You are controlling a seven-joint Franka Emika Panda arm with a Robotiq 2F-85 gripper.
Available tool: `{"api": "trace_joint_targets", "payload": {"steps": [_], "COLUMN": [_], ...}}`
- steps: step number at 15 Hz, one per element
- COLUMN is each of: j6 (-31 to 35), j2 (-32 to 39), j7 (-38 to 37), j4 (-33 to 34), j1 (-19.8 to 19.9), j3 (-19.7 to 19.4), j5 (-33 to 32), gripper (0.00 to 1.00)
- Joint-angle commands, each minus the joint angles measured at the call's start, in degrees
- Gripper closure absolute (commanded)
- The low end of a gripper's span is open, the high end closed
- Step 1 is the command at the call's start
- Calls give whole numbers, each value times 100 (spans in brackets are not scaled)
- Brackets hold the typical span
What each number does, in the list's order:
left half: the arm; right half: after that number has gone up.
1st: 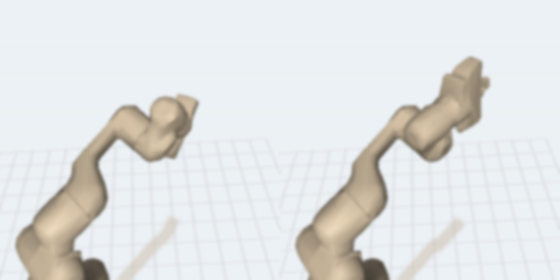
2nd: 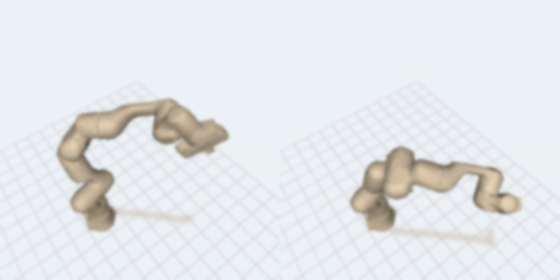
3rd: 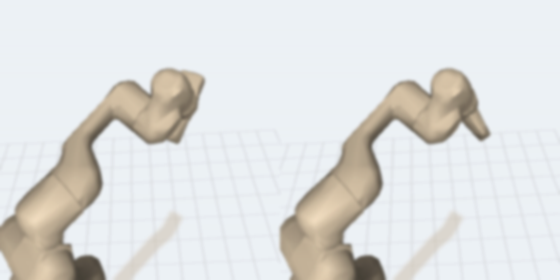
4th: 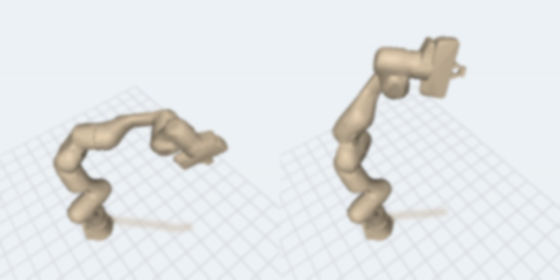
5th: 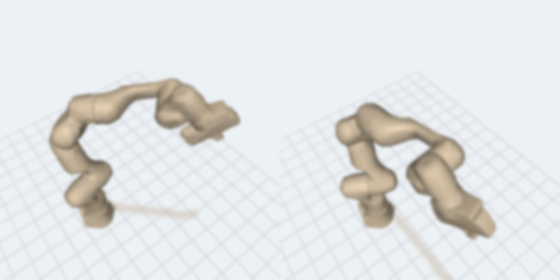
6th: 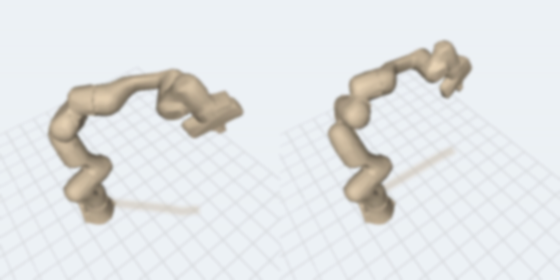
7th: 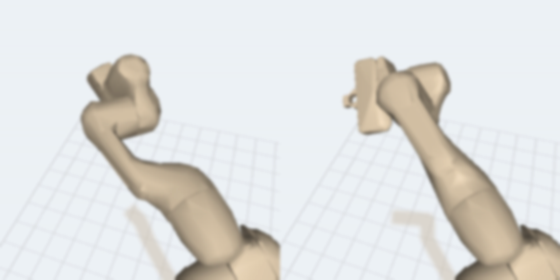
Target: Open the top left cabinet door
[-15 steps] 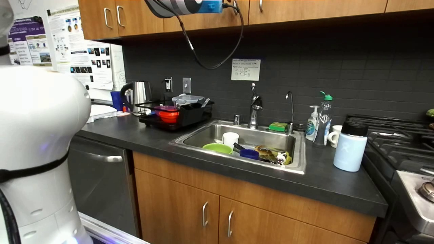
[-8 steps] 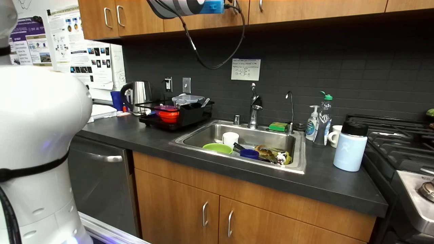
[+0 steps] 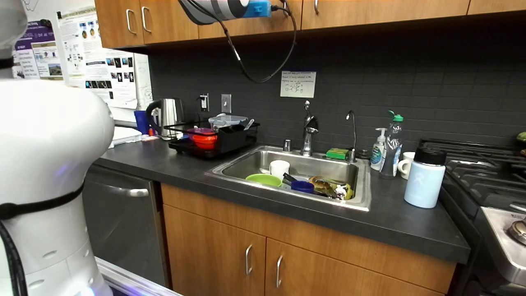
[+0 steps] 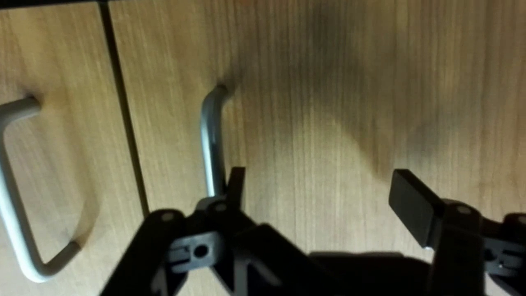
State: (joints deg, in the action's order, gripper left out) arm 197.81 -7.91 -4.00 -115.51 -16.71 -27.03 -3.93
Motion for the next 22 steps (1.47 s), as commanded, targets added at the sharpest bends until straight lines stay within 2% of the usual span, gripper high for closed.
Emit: {"api": "trace_joint_targets", "payload": {"steps": [1,5,18,22], "j6": [3,1,9,10], "j2": [224,358,435,294], "j7": [-166,-183,-154,-142], "j4": [285,385,430,256], "j1": [-196,-258,-302,-340], "j3": [-296,-448,-719,-697], "j5": [-157,-204,-237,-253], "gripper": [16,0,0,0]}}
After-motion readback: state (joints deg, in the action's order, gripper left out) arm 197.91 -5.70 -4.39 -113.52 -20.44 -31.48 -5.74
